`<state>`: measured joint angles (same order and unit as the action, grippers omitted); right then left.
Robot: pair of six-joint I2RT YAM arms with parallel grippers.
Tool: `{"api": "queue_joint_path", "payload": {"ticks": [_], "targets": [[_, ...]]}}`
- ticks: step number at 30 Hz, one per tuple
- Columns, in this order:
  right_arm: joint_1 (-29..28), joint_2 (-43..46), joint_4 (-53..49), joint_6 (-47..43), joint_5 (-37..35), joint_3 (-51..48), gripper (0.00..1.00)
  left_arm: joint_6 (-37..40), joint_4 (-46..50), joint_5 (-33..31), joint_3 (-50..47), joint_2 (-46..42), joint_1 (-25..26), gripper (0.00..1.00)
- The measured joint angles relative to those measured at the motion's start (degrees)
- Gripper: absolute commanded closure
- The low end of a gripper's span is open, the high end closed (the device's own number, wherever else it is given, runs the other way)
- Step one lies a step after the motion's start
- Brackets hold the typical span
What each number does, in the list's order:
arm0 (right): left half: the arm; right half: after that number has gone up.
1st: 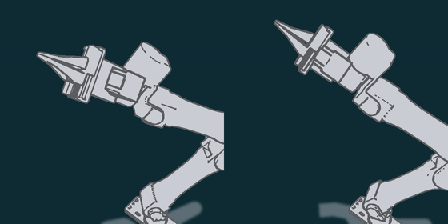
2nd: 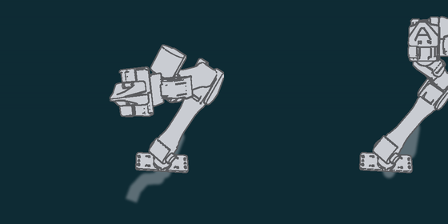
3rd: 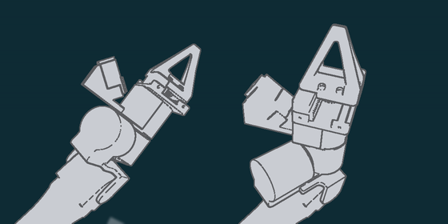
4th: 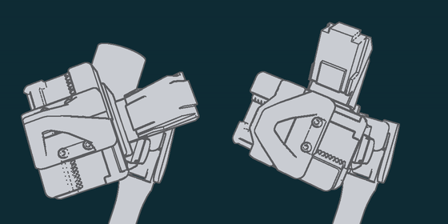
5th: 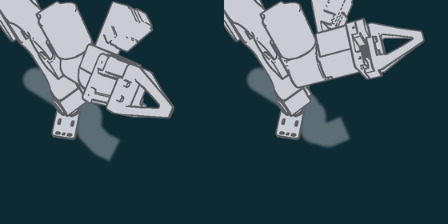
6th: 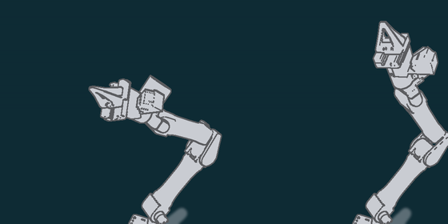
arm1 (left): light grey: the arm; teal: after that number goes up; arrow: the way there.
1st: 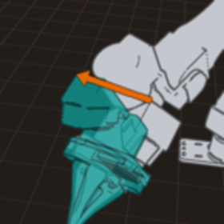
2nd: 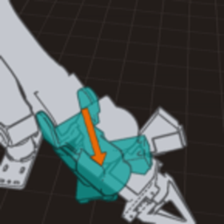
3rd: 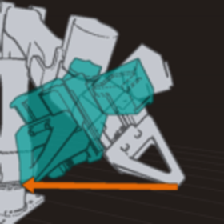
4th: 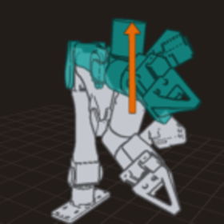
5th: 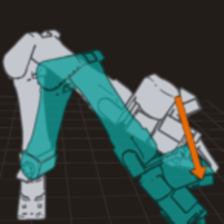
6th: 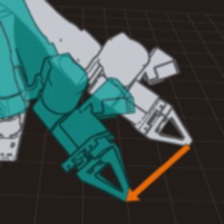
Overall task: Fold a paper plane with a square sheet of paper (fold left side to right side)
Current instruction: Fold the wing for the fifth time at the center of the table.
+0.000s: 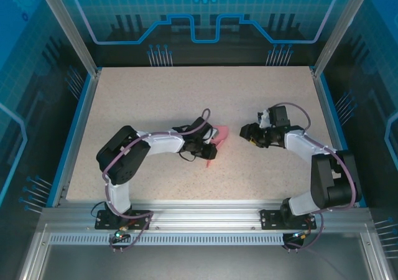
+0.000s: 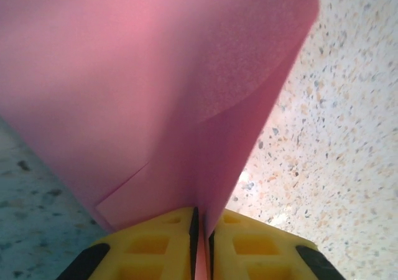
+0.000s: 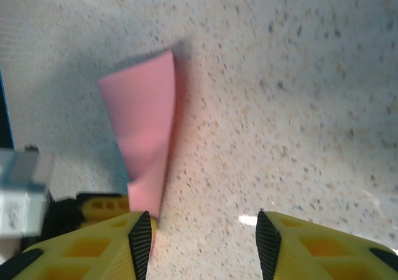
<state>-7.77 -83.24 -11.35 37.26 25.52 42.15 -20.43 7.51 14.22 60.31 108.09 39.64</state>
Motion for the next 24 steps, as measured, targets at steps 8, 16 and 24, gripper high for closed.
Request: {"api": "queue_joint_path", "payload": {"ticks": [8, 16, 24], "targets": [[-3.72, 1.14, 8.46, 1.38, 0.46, -4.48, 0.47, -6.27, -10.71, 10.95, -5.70, -0.07, -5.27, 0.87], [-10.71, -4.33, 18.38, 4.79, -0.02, -4.50, 0.52, -11.26, -21.03, 16.90, -11.34, -0.07, -8.15, 0.89], [-14.05, -11.26, 21.03, 7.48, -1.60, -0.94, 0.55, -14.25, -27.61, 19.12, -14.47, -0.07, -10.01, 0.90]]}}
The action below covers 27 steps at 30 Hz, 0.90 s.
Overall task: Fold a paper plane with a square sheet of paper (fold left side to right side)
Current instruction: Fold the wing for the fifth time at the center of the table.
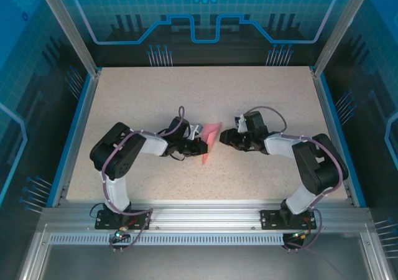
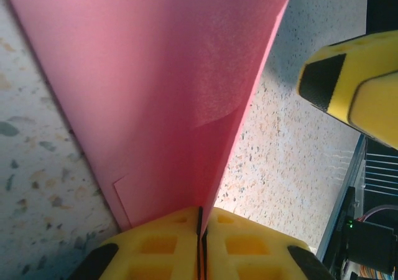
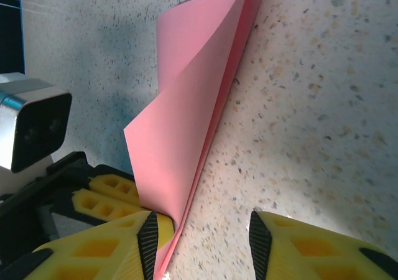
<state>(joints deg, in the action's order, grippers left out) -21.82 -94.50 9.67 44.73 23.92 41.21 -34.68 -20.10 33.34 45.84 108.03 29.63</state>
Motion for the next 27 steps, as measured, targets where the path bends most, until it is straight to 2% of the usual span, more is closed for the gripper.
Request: {"api": "queue_joint_path", "payload": {"ticks": [8, 18, 27], "targets": [[-1.79, -6.29, 1.55, 2.40, 0.04, 4.63, 0.56, -1.46, -2.58, 0.66, -0.50, 0.00, -0.28, 0.90], [-2.69, -11.34, 0.57, 3.96, -0.13, 9.77, 0.62, -2.69, -3.41, 1.03, -0.70, 0.00, -0.57, 0.89], [-3.04, -13.18, -1.29, 4.35, -0.17, 11.85, 0.63, -2.97, -4.22, 1.05, -0.70, 0.00, -0.70, 0.74]]}}
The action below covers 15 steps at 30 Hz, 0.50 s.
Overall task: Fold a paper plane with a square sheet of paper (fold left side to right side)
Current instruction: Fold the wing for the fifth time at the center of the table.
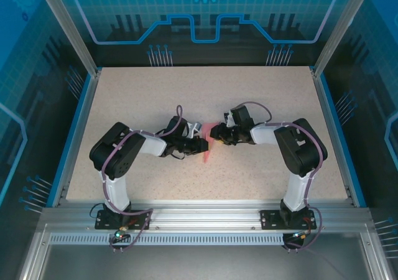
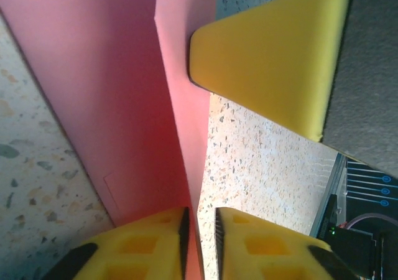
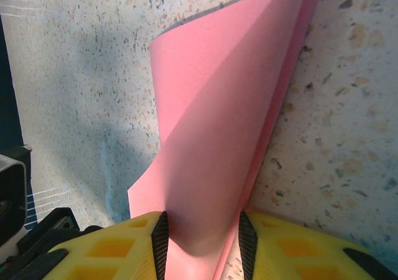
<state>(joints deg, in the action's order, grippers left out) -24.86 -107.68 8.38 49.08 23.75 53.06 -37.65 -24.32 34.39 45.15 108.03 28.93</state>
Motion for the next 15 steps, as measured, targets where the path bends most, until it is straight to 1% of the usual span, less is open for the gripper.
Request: {"api": "queue_joint_path", "payload": {"ticks": [6, 11, 13, 15], "targets": [[0.00, -0.31, -1.42, 0.00, -0.20, 0.74, 0.63, 0.00, -0.24, 0.66, 0.00, 0.00, -0.17, 0.64], [0.00, -0.33, -1.55, 0.00, -0.20, 0.85, 0.64, -0.07, 0.39, 1.07, -0.83, -2.05, -1.29, 0.49], [0.00, -0.33, -1.57, -0.02, -0.22, 0.85, 0.64, -0.07, 0.94, 1.07, -0.87, -3.13, -2.27, 0.47], [0.00, -0.33, -1.57, -0.02, -0.22, 0.85, 0.64, 0.02, 1.57, 1.05, -0.85, -3.85, -3.17, 0.46]]}}
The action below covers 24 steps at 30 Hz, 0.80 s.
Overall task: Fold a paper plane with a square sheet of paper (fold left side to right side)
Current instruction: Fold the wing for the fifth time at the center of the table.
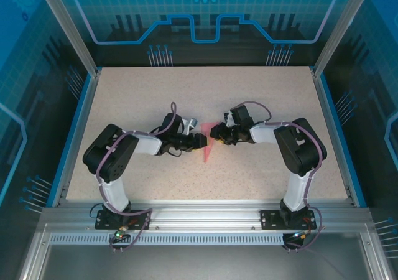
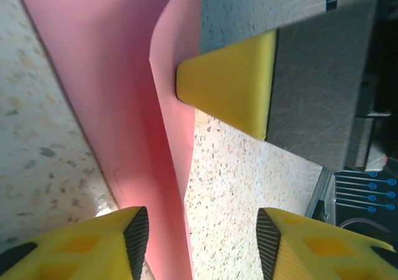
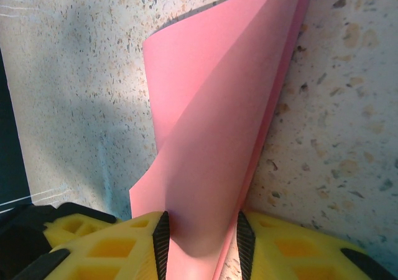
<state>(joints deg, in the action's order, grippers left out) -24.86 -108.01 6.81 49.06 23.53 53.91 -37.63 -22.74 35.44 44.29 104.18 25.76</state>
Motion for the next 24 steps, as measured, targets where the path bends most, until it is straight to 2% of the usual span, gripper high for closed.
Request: {"api": "queue_joint_path", "payload": {"ticks": [7, 18, 24], "targets": [[0.00, 0.00, -0.09, -0.22, 0.02, 0.00, 0.64, -0.22, 3.06, 0.02, 2.84, 0.81, -2.36, 0.52], [0.00, 0.00, -0.11, -0.44, 0.04, 0.00, 0.64, -1.49, 3.50, 0.20, 8.85, 7.30, -2.40, 0.59], [0.00, 0.00, -0.13, -0.44, 0.02, 0.00, 0.64, -1.95, 3.58, 0.39, 10.45, 9.05, -2.47, 0.67]]}}
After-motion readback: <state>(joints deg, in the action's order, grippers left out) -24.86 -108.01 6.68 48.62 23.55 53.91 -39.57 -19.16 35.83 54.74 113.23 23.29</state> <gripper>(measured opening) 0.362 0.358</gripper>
